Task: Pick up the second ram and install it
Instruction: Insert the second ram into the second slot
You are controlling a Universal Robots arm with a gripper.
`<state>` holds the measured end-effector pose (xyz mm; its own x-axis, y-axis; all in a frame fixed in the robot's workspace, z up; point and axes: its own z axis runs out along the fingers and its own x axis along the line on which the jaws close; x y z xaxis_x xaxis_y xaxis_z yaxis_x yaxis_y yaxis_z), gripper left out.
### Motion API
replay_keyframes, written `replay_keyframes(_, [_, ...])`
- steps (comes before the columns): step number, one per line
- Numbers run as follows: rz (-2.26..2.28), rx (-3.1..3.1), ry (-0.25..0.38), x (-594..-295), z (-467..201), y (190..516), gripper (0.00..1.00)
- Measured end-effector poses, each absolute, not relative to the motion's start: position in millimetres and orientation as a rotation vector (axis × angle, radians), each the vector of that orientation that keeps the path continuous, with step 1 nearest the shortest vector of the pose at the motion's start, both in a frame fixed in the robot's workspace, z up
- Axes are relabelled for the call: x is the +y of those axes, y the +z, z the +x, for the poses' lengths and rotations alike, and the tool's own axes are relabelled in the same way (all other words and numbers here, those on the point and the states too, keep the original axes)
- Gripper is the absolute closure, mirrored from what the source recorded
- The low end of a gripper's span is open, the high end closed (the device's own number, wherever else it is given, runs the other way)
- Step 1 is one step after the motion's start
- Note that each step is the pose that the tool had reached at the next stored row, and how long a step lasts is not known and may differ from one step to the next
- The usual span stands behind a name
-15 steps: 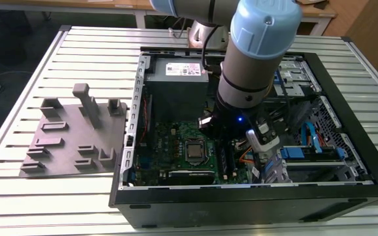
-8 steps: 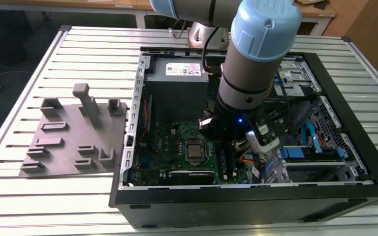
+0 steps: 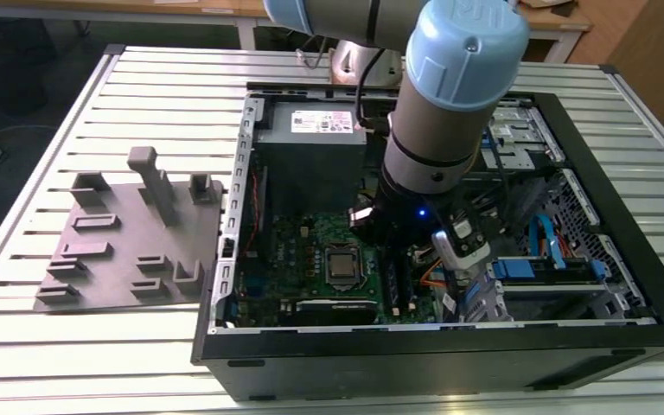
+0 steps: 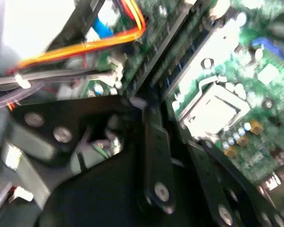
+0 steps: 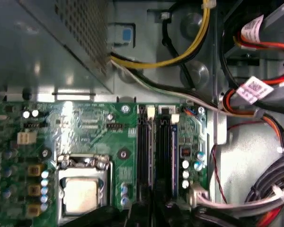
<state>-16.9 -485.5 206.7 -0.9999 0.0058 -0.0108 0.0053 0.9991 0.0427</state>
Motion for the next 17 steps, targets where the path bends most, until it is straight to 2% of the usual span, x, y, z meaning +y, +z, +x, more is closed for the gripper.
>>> replay_keyframes(1, [0.009, 3.13, 0.066, -485.6, -16.9, 206.9, 0.78])
replay_keyframes(11, [0.009, 3.129, 0.063, -482.3, -17.0, 244.3, 0.78])
replay_keyframes(12, [0.009, 3.129, 0.063, -481.5, -17.0, 248.3, 0.8])
replay_keyframes(14, [0.009, 3.128, 0.063, -480.1, -16.9, 254.6, 0.89])
replay_keyframes(17, [0.009, 3.128, 0.064, -480.0, -16.9, 255.2, 0.89])
